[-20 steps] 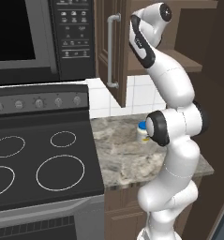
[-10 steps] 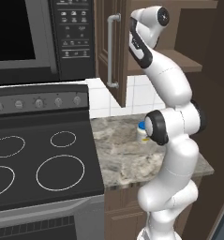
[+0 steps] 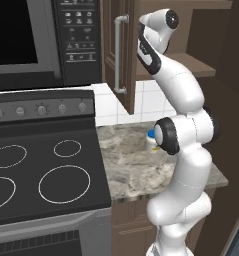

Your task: Take 2 condiments from the cabinet and move them on the counter near the stove.Make sure the condiments are lined up with each other, next to each other.

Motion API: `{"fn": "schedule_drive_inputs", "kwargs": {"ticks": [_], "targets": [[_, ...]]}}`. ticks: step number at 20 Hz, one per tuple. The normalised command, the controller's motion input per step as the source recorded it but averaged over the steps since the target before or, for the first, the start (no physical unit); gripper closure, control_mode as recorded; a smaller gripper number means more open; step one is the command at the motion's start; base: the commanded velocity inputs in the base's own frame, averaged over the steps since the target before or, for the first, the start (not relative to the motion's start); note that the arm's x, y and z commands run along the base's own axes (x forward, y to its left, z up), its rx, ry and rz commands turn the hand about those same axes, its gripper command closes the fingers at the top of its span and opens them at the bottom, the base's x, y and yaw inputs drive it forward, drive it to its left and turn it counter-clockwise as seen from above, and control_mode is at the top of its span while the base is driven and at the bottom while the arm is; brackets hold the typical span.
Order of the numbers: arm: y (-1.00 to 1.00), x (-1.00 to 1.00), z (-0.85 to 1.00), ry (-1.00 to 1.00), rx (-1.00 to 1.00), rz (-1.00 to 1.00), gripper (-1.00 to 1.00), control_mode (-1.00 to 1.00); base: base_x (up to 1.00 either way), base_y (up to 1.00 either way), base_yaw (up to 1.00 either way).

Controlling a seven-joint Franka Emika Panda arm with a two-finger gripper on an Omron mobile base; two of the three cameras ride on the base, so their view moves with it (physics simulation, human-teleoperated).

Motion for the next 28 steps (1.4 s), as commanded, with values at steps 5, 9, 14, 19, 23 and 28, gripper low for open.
{"fn": "schedule_drive_inputs", "kwargs": {"ticks": [5,9,14,19,23,28], "targets": [[0.05,0.19,-0.47,0.17,-0.01,0.0,-1.0,-1.0,0.0,0.0,0.0],[0.14,0.29,-0.18,0.05,0.0,0.0,-1.0,-1.0,0.0,0.0,0.0],[0.21,0.21,-0.14,0.04,0.0,0.0,1.0,-1.0,0.0,0.0,0.0],[0.06,-0.01,-0.04,0.01,0.0,0.0,1.0,-1.0,0.0,0.0,0.0],[-0.16,-0.49,0.0,-0.08,0.0,0.0,1.0,-1.0,0.0,0.0,0.0],[-0.28,-0.89,-0.05,-0.12,0.0,0.0,1.0,-1.0,0.0,0.0,0.0]]}}
